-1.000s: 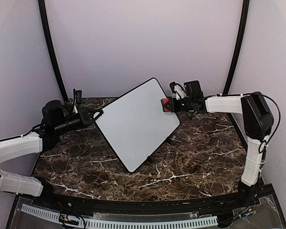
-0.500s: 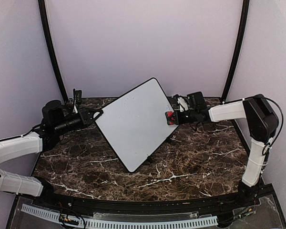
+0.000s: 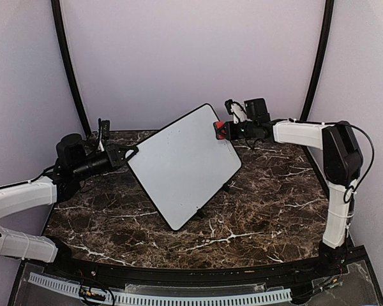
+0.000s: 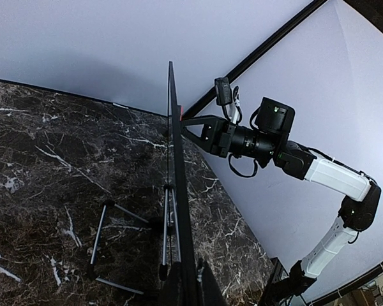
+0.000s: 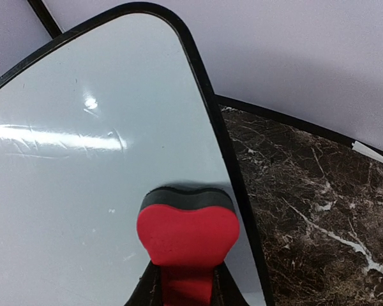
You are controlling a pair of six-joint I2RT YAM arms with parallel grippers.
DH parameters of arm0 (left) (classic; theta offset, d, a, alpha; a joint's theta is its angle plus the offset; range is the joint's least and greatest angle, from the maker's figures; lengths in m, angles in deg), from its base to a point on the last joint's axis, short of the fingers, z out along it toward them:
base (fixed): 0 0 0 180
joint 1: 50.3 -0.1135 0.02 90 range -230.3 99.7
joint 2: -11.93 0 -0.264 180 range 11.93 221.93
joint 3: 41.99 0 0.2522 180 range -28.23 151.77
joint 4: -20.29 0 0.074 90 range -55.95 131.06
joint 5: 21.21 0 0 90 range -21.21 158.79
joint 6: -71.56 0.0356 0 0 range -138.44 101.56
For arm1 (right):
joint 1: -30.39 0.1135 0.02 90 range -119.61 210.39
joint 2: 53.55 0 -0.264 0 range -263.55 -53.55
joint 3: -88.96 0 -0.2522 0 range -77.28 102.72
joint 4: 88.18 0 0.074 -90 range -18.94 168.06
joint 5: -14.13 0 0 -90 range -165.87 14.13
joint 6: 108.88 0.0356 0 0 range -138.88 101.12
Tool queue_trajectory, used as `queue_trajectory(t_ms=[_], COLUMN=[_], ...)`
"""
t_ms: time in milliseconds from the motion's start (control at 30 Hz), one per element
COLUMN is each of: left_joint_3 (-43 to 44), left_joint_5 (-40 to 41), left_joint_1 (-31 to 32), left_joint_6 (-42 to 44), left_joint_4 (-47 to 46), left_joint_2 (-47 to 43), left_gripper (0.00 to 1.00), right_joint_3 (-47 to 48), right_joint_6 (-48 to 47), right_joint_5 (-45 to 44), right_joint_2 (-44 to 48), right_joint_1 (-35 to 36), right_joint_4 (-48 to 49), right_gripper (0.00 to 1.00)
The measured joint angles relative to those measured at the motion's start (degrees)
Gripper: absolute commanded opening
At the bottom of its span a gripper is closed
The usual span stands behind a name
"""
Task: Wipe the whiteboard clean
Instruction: Erase the whiteboard at the center of the board.
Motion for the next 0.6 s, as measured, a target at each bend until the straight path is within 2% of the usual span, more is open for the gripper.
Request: queue_trajectory(t_ms=[133, 400, 600], left_joint_3=[0.0, 0.0, 0.0], left_joint_5=[0.22, 0.96, 0.87], left_joint_1=[0.0, -0.02, -0.02], left_joint_6=[-0.2, -1.29, -1.29], left_joint_4=[0.09, 0.33, 0.31], left_joint_2=[0.0, 0.0, 0.0], left_gripper=[0.0, 0.0, 0.0], right_joint_3=[-2.47, -18.18, -19.96], right_joint_6=[-1.42, -3.43, -3.91], right_joint_5=[-0.31, -0.24, 0.26], right_joint_2=[0.09, 3.1, 3.43], right_joint_1=[-0.2, -2.36, -2.73], right_joint_4=[2.14, 9.88, 11.85], right_gripper=[0.18, 0.18, 0.18])
